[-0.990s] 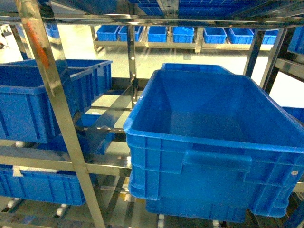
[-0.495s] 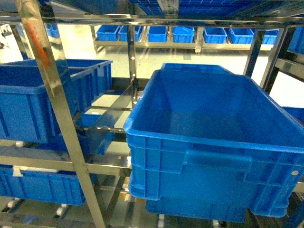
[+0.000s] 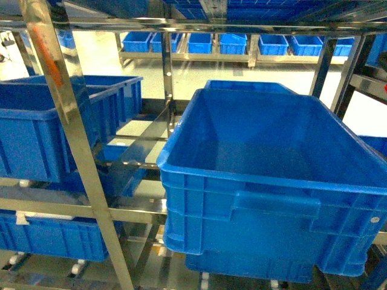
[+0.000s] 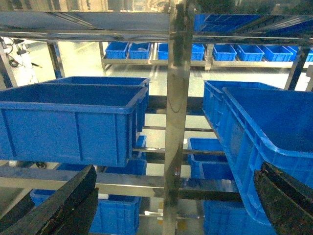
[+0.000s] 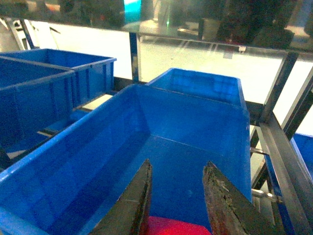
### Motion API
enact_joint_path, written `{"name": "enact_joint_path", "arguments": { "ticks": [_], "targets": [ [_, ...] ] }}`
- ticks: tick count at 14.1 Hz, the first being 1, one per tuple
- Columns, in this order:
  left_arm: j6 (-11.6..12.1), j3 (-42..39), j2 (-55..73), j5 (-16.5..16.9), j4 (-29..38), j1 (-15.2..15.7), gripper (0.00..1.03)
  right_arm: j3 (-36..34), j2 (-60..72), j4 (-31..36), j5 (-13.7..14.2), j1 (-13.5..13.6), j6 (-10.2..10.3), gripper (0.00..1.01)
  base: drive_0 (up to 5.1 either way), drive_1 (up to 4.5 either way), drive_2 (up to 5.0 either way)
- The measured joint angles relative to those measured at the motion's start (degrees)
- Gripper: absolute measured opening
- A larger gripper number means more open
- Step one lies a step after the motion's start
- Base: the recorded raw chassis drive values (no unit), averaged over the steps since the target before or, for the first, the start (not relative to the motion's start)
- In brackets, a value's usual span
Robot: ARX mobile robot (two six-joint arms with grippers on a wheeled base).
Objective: Pick red block from blue box to shelf
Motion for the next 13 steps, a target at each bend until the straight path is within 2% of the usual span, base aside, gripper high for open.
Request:
{"name": "enact_joint_path", "arguments": {
  "ticks": [3,6,9,11,12,13],
  "targets": [
    [0.0,0.0,0.0,0.0,0.0,0.0,0.98,1.7,6.7,2.7,0.4,0.3,-1.5,0.27,0.0,0.0,0.0],
    [0.0,0.0,0.0,0.0,0.0,0.0,0.98,5.7,12.9,4.8,-0.5,-1.4,-1.4,0.27,0.0,0.0,0.0],
    [0.0,0.0,0.0,0.0,0.0,0.0,0.98,10.7,18.5,3.0,-1.0,-3.3,-1.3,0.27,0.0,0.0,0.0],
    [0.0,0.0,0.0,0.0,0.0,0.0,0.98,11.5,18.8,2.7,-2.4,-3.6,-1.4,0.27,0.0,0.0,0.0],
    [0.0,0.0,0.0,0.0,0.0,0.0,0.98,11.5,19.6,3.1,-3.7,-3.9,-1.1,0.27,0.0,0.0,0.0],
    [0.0,0.0,0.0,0.0,0.0,0.0,0.98,11.5,20.8,3.3,-3.7,-4.3,-0.4,0.27,0.0,0.0,0.0]
  ]
}}
